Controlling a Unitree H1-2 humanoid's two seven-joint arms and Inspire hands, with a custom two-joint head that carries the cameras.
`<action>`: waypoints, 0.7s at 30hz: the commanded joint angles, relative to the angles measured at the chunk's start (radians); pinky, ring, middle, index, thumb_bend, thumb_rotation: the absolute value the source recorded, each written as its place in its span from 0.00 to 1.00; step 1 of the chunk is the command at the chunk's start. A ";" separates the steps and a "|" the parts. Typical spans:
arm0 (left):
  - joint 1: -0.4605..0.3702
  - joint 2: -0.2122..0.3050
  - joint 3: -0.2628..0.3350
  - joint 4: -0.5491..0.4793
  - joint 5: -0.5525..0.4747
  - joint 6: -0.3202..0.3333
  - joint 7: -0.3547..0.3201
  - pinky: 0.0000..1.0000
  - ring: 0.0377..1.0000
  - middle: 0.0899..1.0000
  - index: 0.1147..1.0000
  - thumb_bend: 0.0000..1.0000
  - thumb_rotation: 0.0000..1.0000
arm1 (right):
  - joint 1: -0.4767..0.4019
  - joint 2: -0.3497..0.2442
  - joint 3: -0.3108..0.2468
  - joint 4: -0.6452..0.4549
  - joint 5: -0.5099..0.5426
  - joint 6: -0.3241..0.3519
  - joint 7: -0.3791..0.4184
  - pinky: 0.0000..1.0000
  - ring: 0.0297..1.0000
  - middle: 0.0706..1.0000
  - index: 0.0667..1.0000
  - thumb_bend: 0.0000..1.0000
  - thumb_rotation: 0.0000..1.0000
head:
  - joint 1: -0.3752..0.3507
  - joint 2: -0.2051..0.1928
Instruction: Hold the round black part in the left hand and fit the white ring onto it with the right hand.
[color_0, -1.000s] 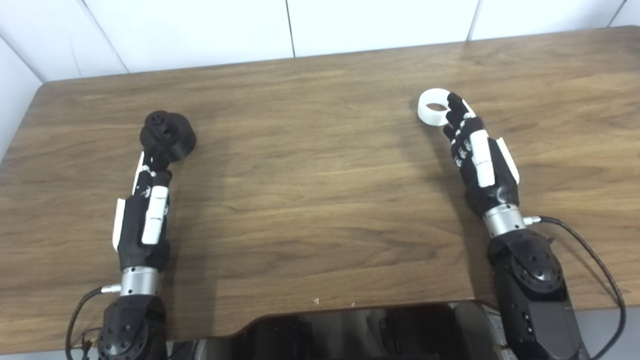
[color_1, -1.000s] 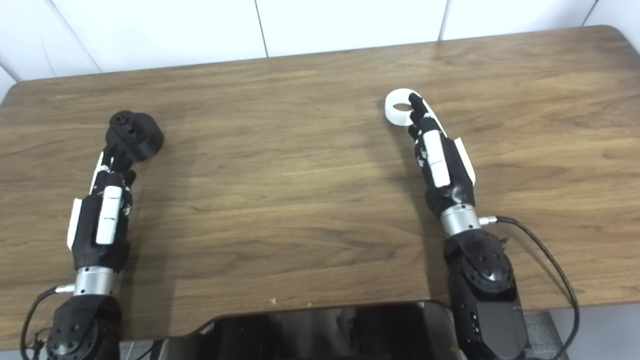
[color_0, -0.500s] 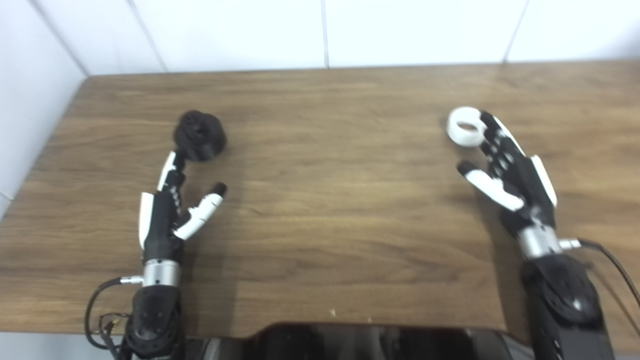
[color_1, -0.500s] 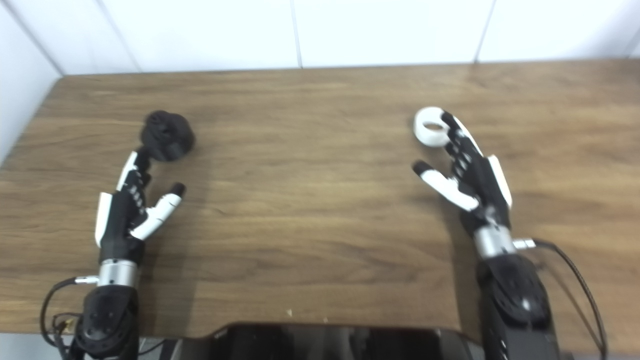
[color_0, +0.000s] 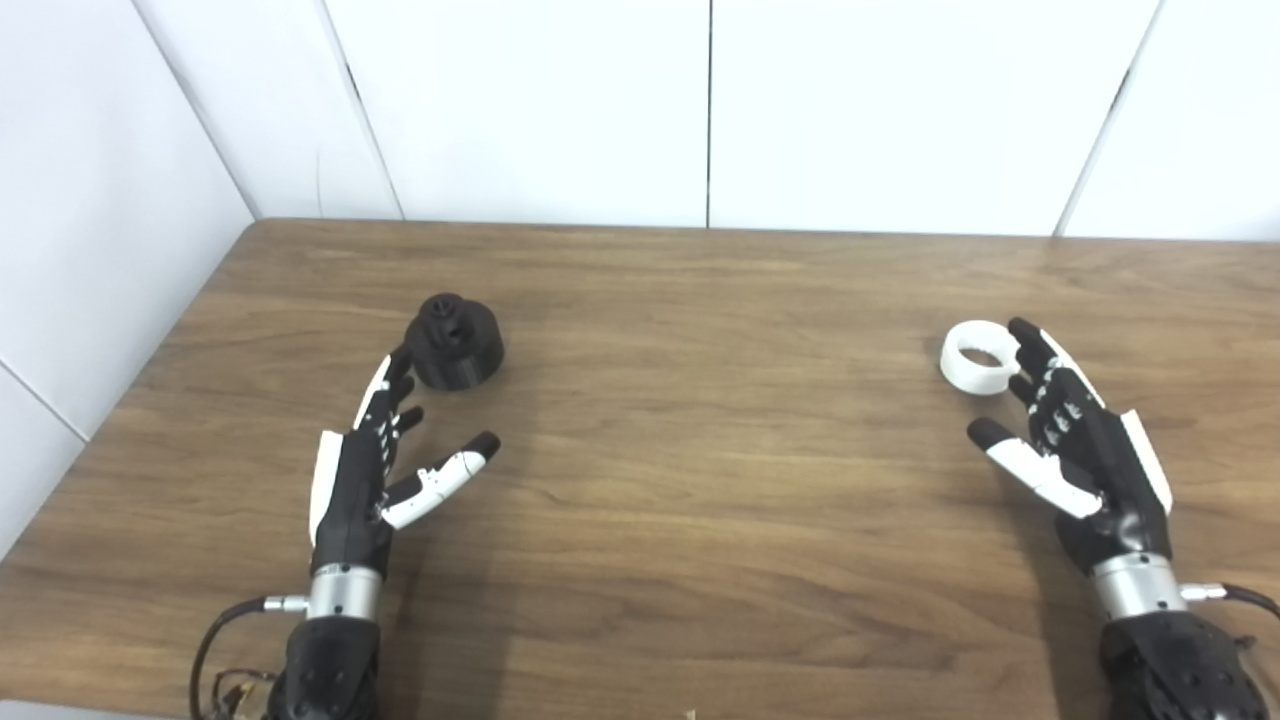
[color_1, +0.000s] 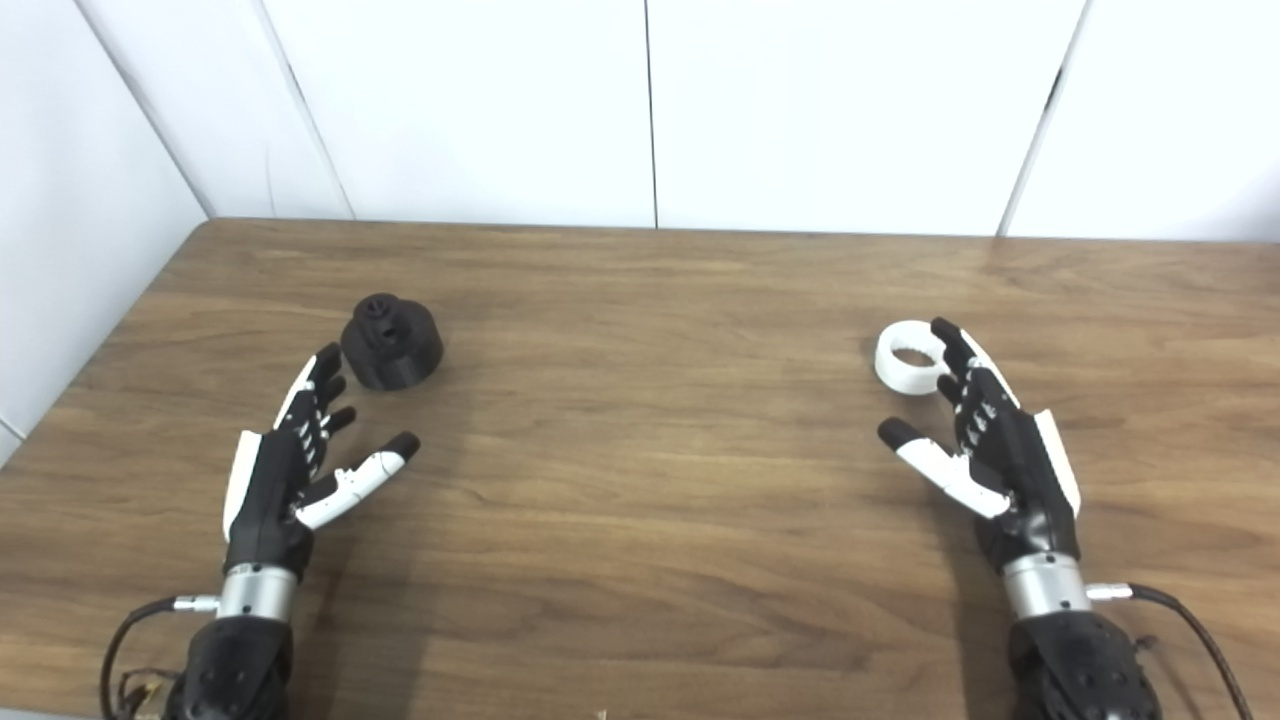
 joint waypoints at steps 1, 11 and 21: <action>-0.028 0.034 0.010 -0.001 0.009 -0.046 0.009 0.96 1.00 1.00 0.96 0.82 0.31 | -0.025 -0.002 0.009 0.009 -0.023 -0.059 -0.008 0.95 0.98 0.95 0.88 0.84 0.45 | 0.000 0.001; -0.059 0.106 0.006 0.014 0.050 -0.014 -0.008 0.99 1.00 1.00 0.96 0.81 0.26 | -0.027 -0.013 0.008 0.058 -0.027 -0.107 0.003 0.94 0.97 0.95 0.89 0.84 0.44 | 0.051 -0.054; -0.123 0.179 0.005 0.014 0.086 0.099 -0.017 0.95 0.98 0.98 0.95 0.85 0.27 | -0.030 -0.024 0.012 0.103 -0.019 -0.149 0.012 0.94 0.98 0.96 0.90 0.85 0.46 | 0.098 -0.103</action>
